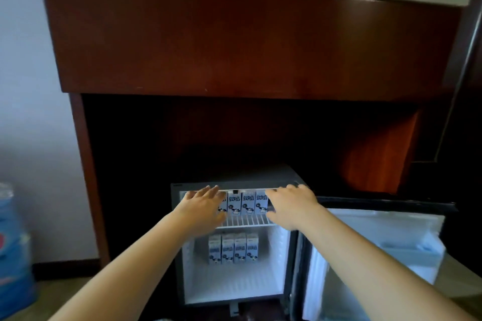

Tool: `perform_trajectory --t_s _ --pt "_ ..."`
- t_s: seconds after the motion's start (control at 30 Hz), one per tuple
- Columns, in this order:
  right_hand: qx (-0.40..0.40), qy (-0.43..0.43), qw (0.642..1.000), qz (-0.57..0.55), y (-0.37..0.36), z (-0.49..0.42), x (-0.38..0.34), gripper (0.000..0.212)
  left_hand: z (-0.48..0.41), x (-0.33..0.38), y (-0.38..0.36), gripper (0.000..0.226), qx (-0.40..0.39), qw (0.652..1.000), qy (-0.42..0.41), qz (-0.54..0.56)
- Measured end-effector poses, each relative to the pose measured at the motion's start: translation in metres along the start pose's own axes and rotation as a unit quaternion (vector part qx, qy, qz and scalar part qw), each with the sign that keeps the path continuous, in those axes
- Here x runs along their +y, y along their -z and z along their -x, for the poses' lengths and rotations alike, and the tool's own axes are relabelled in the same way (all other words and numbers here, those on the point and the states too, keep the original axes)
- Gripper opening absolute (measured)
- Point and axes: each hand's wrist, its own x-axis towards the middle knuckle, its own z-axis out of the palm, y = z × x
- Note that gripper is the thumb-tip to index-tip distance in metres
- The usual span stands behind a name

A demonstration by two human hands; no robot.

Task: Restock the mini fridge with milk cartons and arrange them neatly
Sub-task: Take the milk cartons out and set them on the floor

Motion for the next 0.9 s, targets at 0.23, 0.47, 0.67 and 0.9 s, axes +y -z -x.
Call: perform_trajectory --t_s 0.23,0.47,0.67,0.9 --pt "-0.009 0.045 0.997 -0.063 -0.054 -0.046 -0.022 0.048 -0.028 -0.028 -0.049 0.064 -0.021 0.999 0.045 0.023" --pt "0.021 0.097 0.989 -0.114 -0.117 -0.115 -0.045 0.056 -0.077 -0.054 -0.102 0.062 -0.021 0.997 0.027 0.071" --pt "0.053 0.119 0.987 -0.097 -0.148 -0.188 -0.059 0.071 -0.129 -0.069 -0.132 0.072 0.024 0.999 0.034 0.007" --pt "0.107 0.104 0.985 -0.086 -0.164 -0.238 -0.072 0.067 -0.179 -0.076 -0.136 0.068 0.068 0.993 0.085 -0.037"
